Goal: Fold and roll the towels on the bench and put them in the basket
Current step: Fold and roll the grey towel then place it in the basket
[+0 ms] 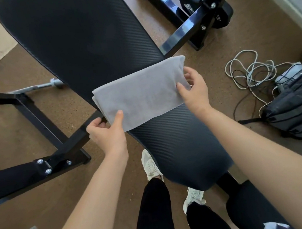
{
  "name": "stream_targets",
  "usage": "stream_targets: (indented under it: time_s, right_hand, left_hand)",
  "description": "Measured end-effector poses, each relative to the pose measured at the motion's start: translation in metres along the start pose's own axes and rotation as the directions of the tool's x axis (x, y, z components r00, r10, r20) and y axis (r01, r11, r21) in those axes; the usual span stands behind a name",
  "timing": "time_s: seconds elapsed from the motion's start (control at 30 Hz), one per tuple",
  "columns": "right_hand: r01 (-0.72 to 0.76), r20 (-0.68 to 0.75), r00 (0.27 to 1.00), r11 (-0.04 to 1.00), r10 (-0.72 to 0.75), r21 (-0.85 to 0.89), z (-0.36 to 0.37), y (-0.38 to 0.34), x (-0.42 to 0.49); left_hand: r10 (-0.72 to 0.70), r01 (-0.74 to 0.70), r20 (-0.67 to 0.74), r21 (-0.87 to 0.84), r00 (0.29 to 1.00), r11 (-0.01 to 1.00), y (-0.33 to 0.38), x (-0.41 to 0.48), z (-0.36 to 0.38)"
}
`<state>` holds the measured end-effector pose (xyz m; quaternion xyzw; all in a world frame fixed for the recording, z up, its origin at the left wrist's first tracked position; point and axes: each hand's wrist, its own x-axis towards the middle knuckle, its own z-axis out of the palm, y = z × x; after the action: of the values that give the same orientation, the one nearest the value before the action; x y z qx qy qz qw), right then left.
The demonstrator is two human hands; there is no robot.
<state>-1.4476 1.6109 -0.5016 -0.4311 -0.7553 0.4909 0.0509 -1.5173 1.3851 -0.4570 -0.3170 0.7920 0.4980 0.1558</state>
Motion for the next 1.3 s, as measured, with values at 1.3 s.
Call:
stream_targets:
  time_s: [1.3]
  right_hand:
    - [-0.520,0.462,0.820,0.777,0.338,0.356,-0.031,0.091,-0.061]
  left_hand:
    - [0.580,-0.781,0.576,0.177,0.576,0.599,-0.054,-0.090,0.036]
